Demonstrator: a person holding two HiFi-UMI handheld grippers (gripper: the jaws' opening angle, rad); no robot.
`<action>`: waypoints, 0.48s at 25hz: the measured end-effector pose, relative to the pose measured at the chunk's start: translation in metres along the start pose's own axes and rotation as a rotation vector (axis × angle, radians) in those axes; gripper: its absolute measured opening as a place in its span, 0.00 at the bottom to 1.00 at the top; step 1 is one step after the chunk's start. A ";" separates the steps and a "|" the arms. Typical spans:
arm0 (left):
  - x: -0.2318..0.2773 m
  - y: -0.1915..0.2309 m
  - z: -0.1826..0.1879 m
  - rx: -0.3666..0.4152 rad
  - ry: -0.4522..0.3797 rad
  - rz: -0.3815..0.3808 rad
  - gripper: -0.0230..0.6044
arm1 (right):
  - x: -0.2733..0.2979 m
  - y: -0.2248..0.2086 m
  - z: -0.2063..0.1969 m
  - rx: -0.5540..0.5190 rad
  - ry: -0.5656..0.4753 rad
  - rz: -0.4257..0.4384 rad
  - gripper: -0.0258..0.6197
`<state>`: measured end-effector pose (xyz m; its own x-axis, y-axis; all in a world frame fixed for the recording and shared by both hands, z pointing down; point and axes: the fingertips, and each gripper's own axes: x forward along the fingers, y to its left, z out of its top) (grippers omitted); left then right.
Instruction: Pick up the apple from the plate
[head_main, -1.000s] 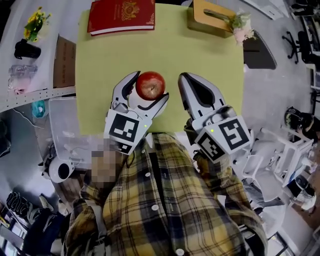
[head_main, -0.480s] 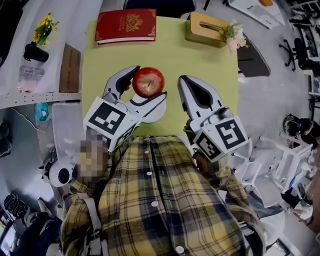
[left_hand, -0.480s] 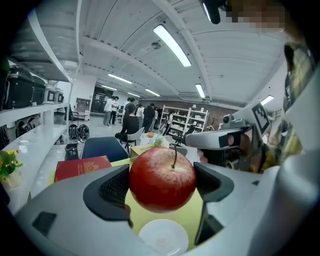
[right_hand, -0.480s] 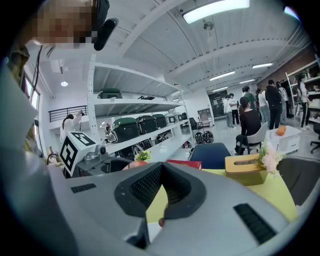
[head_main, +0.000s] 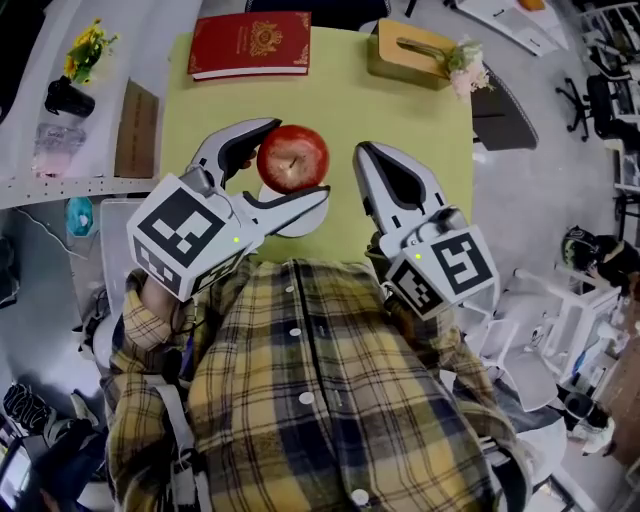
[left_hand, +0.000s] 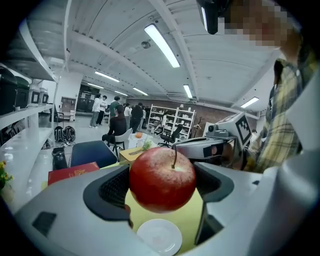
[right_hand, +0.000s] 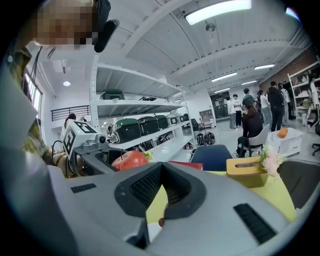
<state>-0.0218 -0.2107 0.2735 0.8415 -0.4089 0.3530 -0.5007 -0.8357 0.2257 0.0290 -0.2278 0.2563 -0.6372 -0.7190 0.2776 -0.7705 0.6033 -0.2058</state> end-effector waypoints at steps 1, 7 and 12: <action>0.000 0.001 0.000 -0.003 -0.004 -0.002 0.66 | 0.001 0.001 -0.001 -0.002 0.003 0.003 0.04; -0.004 0.001 0.001 -0.012 -0.017 0.006 0.66 | 0.004 0.007 -0.004 -0.017 0.015 0.021 0.04; -0.004 -0.003 -0.003 -0.015 -0.013 -0.004 0.66 | 0.003 0.009 -0.005 -0.025 0.018 0.028 0.04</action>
<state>-0.0246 -0.2057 0.2739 0.8463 -0.4102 0.3399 -0.5000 -0.8318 0.2412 0.0197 -0.2226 0.2602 -0.6580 -0.6953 0.2891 -0.7513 0.6318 -0.1905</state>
